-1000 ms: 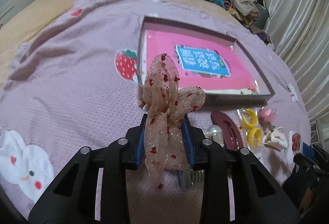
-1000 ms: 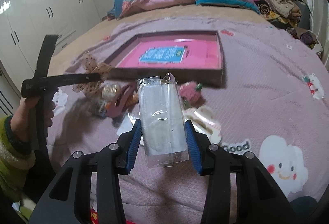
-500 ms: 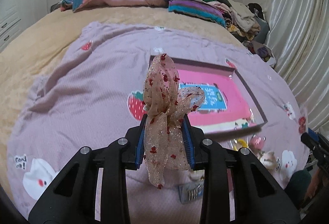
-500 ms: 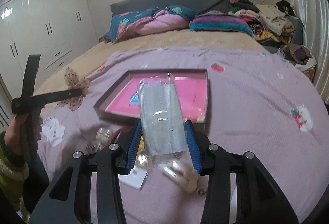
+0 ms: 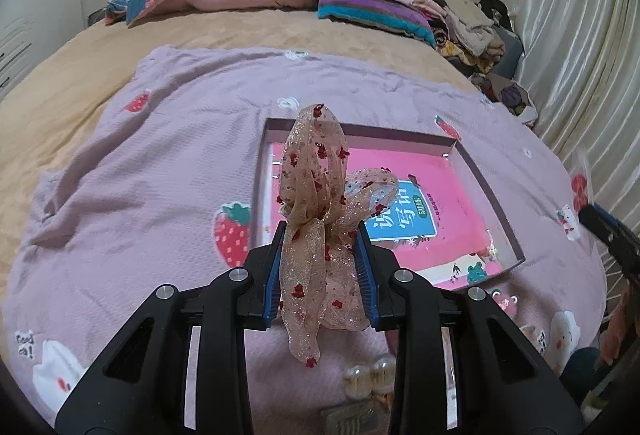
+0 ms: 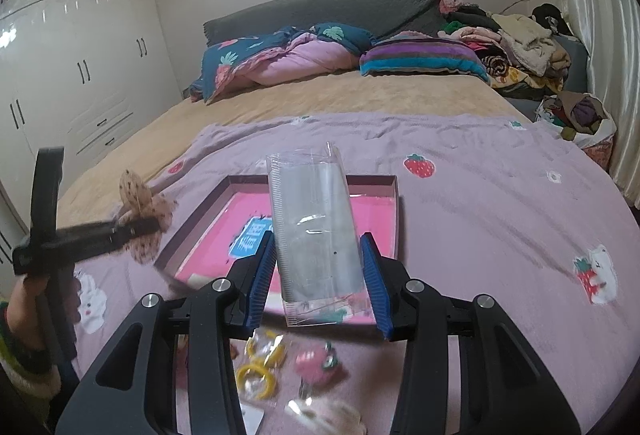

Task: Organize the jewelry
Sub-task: 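Carry the bow and clear bag into the tray and release both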

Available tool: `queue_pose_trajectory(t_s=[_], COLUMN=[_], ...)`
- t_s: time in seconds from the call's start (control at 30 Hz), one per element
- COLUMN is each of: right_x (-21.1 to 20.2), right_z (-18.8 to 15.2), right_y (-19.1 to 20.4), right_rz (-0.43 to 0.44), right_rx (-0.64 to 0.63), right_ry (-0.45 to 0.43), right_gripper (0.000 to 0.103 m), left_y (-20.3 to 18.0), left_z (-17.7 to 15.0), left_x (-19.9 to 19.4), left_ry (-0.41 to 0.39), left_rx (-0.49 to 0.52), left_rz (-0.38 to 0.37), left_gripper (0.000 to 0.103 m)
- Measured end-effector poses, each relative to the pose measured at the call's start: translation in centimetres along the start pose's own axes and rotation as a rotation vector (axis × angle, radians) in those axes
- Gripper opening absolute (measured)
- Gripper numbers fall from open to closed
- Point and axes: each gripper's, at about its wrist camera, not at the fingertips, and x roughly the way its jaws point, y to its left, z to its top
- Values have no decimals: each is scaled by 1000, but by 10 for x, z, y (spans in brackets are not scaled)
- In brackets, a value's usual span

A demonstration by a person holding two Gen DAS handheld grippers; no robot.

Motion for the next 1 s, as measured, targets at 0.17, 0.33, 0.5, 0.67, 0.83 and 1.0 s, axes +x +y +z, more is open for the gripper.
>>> queue_pose_trajectory(t_s=[0.17,0.33,0.5,0.67,0.83,1.0], right_x=[25,47,72,92,106,109], right_z=[5,1,-9,-21,-27,-31], right_y=[-5,-9,-15,-20,-19,-23], right_rz=[6,5,-7,-7,-2,7], right_rx=[8,11,1,8,5,30], right_ry=[18,41,101,164,197,211], right_gripper=[41,41,41,41,42,50], left_y=[-10,-15,-22,-22,-21,-24], left_z=[0,-3,-8,-11,-14,-12], left_x=[27,49,63,66,58,43], left_ry=[40,77,100,110,101,76], left_rx=[8,1,10,6,-5,-5], left_rz=[7,17,35,52,63,81], left_gripper=[25,25,31,41,53,64])
